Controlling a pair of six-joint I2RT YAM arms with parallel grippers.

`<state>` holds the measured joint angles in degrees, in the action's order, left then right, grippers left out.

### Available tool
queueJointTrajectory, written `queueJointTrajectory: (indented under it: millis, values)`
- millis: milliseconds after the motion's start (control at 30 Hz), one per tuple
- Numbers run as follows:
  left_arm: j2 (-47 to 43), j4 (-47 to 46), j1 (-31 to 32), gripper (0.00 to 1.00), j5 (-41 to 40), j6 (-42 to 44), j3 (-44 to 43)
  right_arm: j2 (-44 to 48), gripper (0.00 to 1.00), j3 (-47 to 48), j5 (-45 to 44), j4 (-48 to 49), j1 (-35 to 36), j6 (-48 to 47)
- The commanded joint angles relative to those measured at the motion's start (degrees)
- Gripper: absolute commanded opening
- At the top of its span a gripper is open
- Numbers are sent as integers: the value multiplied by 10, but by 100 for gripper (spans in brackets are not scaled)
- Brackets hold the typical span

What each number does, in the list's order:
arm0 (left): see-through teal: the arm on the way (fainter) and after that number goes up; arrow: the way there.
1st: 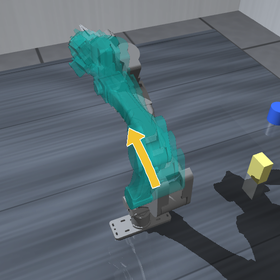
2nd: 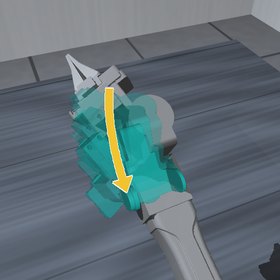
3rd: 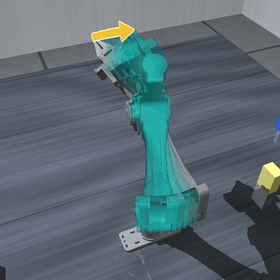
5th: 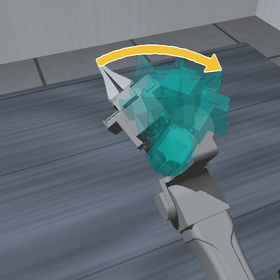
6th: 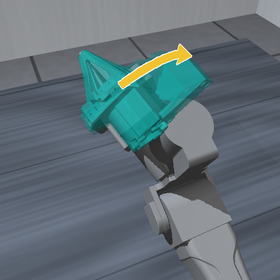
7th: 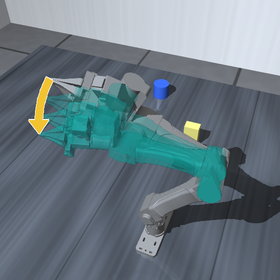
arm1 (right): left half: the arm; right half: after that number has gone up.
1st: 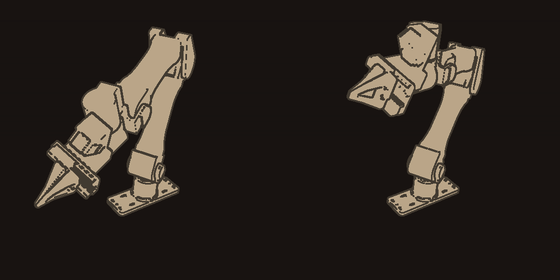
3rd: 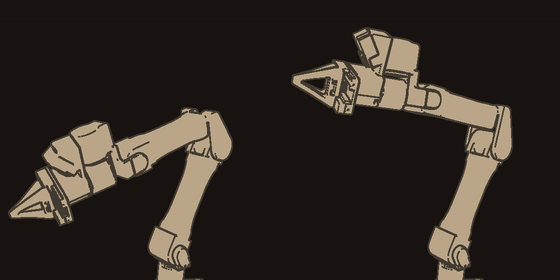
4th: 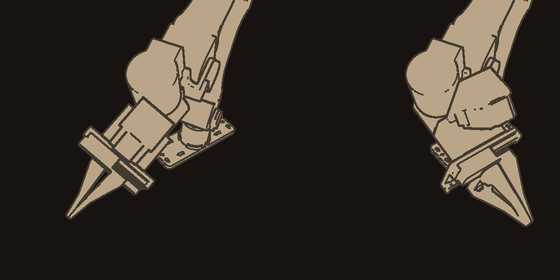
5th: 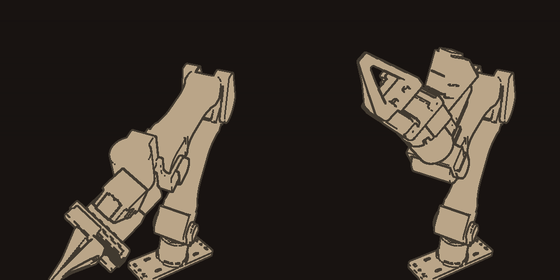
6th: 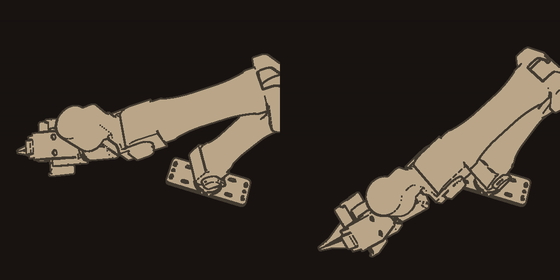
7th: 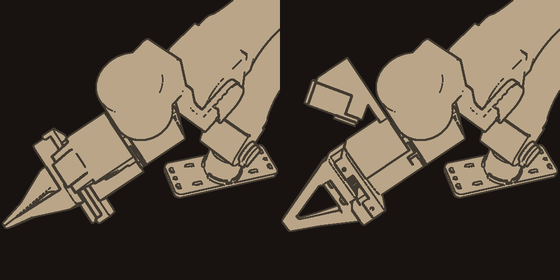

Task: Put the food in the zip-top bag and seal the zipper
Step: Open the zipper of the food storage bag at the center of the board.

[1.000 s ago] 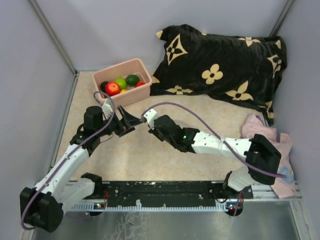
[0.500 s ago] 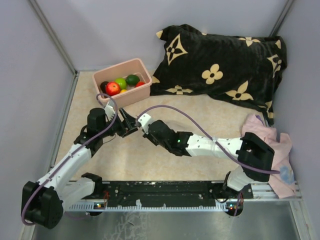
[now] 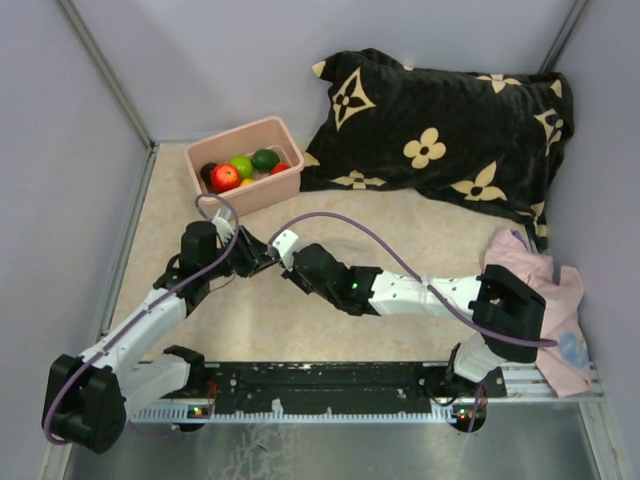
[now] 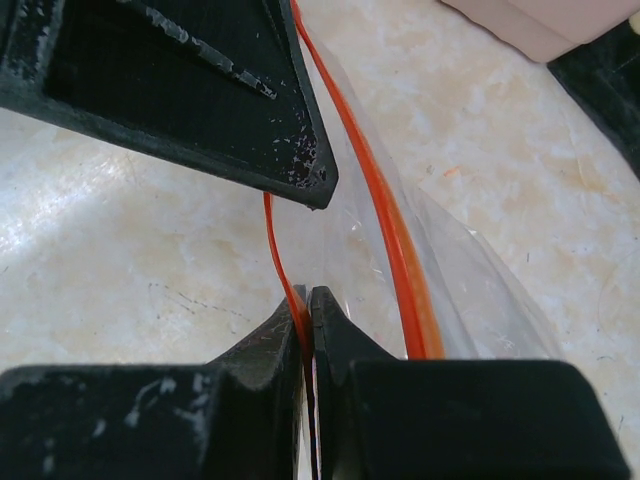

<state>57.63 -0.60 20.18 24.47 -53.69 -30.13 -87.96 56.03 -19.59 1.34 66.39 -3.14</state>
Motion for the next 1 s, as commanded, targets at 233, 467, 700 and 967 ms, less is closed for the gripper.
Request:
queueJointTrajectory:
  millis: [233, 467, 700, 967]
  values:
    - [28, -41, 20, 34, -16, 1, -14, -16, 9, 39, -6, 51, 10, 7]
    - [23, -19, 27, 0, -40, 35, -36, -2, 18, 55, 12, 17, 11, -2]
    - [10, 41, 27, 0, -81, 93, -76, 40, 34, 83, 59, -76, 12, 12]
    - [7, 92, 28, 0, -91, 144, -107, 102, 47, 134, 28, -168, 10, 36]
